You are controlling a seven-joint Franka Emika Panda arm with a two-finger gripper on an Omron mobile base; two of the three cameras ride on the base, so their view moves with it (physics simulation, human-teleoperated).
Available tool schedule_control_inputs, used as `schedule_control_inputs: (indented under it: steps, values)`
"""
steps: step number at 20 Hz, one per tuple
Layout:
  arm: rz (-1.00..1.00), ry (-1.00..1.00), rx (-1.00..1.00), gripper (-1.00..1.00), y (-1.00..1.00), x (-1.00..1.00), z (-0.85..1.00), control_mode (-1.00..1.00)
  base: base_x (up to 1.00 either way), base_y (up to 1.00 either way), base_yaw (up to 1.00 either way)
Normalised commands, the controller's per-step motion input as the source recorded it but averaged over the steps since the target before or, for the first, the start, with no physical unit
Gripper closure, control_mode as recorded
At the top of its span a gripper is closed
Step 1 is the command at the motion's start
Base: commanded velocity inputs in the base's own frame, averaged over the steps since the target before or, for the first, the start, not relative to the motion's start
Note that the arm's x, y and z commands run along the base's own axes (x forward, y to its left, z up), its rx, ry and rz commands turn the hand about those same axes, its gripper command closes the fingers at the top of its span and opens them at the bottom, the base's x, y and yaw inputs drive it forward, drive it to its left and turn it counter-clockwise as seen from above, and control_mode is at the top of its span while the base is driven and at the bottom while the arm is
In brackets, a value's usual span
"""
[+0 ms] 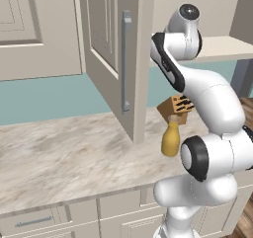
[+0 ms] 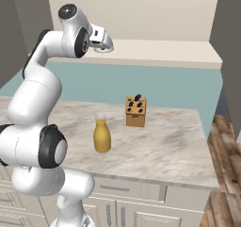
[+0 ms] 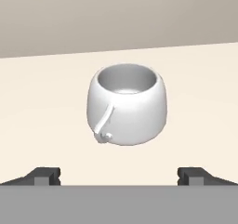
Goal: There is a tray on the dining counter. Grab the cup, mug, and pitcher and place them on the tray. The pitcher may be placed next to the tray if it cannot fit the tray.
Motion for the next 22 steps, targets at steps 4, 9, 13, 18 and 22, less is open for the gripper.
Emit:
schedule_control_inputs:
  steps: [4, 9, 13, 18, 22]
  values:
    - [-0.02, 0.00, 0.00, -1.00, 0.07, 0.02, -0.02, -1.00, 0.00, 0.00, 0.00]
    - [-0.03, 0.00, 0.00, -1.00, 0.04, 0.00, -0.02, -1.00, 0.00, 0.00, 0.00]
    - [-0.03, 0.00, 0.00, -1.00, 0.06, 0.00, -0.12, -1.00, 0.00, 0.00, 0.00]
    - [-0.03, 0.00, 0.00, -1.00, 0.10, 0.00, -0.12, -1.00, 0.00, 0.00, 0.00]
    - [-0.02, 0.00, 0.00, -1.00, 0.08, 0.12, -0.03, -1.00, 0.00, 0.00, 0.00]
